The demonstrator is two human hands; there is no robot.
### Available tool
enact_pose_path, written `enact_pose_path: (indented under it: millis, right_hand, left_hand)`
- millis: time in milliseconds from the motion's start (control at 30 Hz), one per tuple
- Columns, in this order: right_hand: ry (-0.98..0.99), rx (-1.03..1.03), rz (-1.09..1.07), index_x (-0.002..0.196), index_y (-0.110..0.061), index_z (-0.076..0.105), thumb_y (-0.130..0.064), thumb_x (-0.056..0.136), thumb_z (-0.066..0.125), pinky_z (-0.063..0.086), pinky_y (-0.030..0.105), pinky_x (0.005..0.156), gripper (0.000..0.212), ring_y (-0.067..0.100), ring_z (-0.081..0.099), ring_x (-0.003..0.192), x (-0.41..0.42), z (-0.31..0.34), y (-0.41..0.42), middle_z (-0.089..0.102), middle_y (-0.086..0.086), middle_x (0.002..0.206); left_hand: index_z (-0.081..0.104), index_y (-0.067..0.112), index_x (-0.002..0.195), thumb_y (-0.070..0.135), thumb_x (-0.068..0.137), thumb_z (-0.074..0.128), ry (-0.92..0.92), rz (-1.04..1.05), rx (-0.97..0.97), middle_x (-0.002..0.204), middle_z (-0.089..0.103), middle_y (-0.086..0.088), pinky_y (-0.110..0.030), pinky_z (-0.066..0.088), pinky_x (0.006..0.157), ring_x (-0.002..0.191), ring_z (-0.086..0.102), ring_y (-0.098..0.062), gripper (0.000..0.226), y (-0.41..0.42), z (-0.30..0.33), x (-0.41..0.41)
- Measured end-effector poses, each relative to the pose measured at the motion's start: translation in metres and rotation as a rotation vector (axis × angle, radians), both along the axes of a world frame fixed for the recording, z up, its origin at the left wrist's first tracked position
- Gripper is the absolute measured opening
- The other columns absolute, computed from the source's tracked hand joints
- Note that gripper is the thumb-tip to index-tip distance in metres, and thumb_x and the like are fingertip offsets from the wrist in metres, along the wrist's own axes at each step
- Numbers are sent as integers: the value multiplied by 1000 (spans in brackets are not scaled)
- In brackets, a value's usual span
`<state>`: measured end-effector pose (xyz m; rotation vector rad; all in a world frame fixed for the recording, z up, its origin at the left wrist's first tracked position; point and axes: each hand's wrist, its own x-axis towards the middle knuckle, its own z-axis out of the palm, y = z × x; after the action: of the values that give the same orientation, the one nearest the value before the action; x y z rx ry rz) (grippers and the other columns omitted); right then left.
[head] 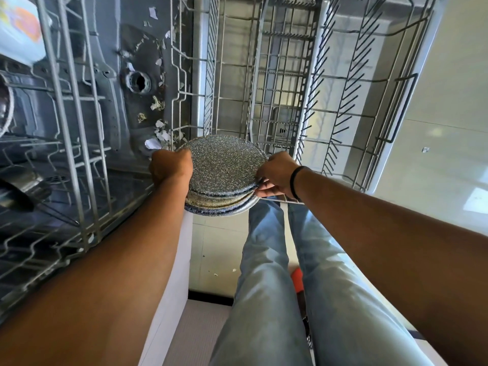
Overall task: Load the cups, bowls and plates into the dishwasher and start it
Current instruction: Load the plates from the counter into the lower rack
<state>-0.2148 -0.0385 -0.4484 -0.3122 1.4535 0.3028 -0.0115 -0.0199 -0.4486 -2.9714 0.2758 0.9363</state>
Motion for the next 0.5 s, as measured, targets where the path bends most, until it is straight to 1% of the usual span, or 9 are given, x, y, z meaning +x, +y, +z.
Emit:
enact_pose_path:
  millis: [100,167,200,300,367,400,433,467,500]
  right_hand:
    - [-12,-5,-28,95,5,57,8,94,56,63,41,64,3,25,68,56,7,2,3,64,18,76]
    - [-17,-18,-46,91,4,55,8,94,57,63,45,70,5,28,69,62,11,3,5,65,18,77]
    - [-21,-20,-41,89,3,54,8,95,56,62,47,75,7,29,68,63,12,2,6,66,18,73]
    - [16,-53,-19,91,4,55,5,97,51,60,51,85,8,28,68,62,14,-3,10,66,12,57]
    - [63,-64,-94,92,1,50,7,97,51,60,51,85,8,25,67,57,13,-5,14,65,14,62]
    - [69,-68,-125,99,-2,48,7,97,51,60,50,84,10,23,66,55,13,-4,15,64,15,68]
    - [75,-72,-142,112,-6,49,8,98,51,61,48,81,20,22,65,55,12,-4,16,64,16,75]
    - [77,-74,-152,126,-6,49,9,97,50,62,45,77,33,20,65,55,11,-4,18,63,16,80]
    - [83,-79,-157,136,-5,47,10,97,49,62,42,72,42,19,64,56,10,-4,19,63,16,82]
  left_hand:
    - [63,5,118,23,82,70,2,0,-29,110,71,-6,-37,57,77,93,68,-28,41,1,0,1]
    - [59,7,126,24,79,71,-11,-22,-41,112,71,-13,-44,59,85,98,68,-33,52,4,0,2]
    - [59,9,126,27,75,71,-13,-24,-41,112,71,-16,-47,59,86,99,68,-36,55,5,-1,2]
    - [69,13,104,42,57,64,-41,-25,-22,106,71,-13,-49,59,85,94,68,-36,55,13,-12,6]
    - [69,15,100,39,55,65,-58,-28,-15,106,71,-11,-50,57,86,95,68,-35,50,17,-20,8]
    - [68,15,101,36,57,66,-65,-34,-12,106,71,-11,-51,57,87,96,68,-35,49,19,-24,9]
    - [68,13,101,32,58,66,-52,-42,-9,106,70,-11,-52,56,87,96,68,-34,47,20,-25,9]
    - [69,13,97,31,57,65,-47,-51,-3,104,70,-11,-54,57,86,94,69,-34,44,23,-30,11]
    - [70,13,92,31,55,63,-41,-58,6,102,70,-11,-54,57,85,90,69,-33,41,26,-34,13]
